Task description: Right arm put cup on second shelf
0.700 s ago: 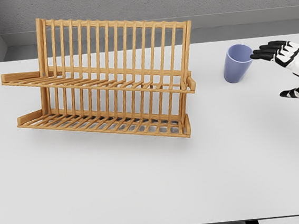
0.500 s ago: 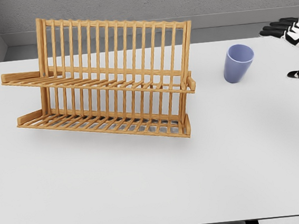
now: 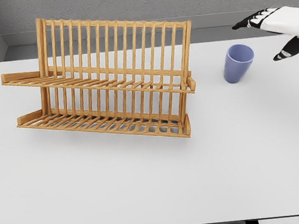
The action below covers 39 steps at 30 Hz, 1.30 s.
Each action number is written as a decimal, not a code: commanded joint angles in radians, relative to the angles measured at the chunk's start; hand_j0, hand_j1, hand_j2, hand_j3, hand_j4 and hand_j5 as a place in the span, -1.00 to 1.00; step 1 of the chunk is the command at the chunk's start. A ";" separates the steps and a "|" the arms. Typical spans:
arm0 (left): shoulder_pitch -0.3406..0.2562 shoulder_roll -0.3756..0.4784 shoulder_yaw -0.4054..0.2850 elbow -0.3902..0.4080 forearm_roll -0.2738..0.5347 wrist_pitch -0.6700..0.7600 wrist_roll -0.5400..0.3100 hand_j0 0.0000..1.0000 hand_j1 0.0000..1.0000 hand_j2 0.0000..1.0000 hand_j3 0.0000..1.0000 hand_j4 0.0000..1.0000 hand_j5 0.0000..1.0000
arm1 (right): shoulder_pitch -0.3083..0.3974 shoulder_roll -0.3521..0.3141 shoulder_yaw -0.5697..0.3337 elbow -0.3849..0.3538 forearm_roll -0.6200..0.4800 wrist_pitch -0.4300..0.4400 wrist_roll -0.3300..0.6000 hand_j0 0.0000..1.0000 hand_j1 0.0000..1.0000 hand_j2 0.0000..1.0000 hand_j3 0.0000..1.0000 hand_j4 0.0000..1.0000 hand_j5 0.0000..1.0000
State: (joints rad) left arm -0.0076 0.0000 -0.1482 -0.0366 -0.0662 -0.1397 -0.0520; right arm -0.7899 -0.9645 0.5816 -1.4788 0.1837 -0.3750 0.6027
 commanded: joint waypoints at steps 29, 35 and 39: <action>0.000 0.000 0.001 0.000 0.000 0.000 0.000 1.00 1.00 1.00 1.00 1.00 1.00 | -0.160 0.217 0.238 0.422 0.003 -0.001 0.008 1.00 1.00 1.00 1.00 1.00 1.00; 0.000 0.000 0.001 0.000 0.000 0.000 0.000 1.00 1.00 1.00 1.00 1.00 1.00 | -0.163 0.228 0.238 0.436 0.003 0.001 0.008 1.00 1.00 1.00 1.00 1.00 1.00; 0.000 0.000 -0.001 0.000 0.000 0.000 0.000 1.00 1.00 1.00 1.00 1.00 1.00 | -0.169 0.242 0.245 0.463 0.005 0.001 0.008 1.00 1.00 1.00 1.00 1.00 1.00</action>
State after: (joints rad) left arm -0.0077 0.0000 -0.1480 -0.0367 -0.0662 -0.1396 -0.0520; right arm -0.9649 -0.7273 0.8237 -1.0274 0.1931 -0.3760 0.6112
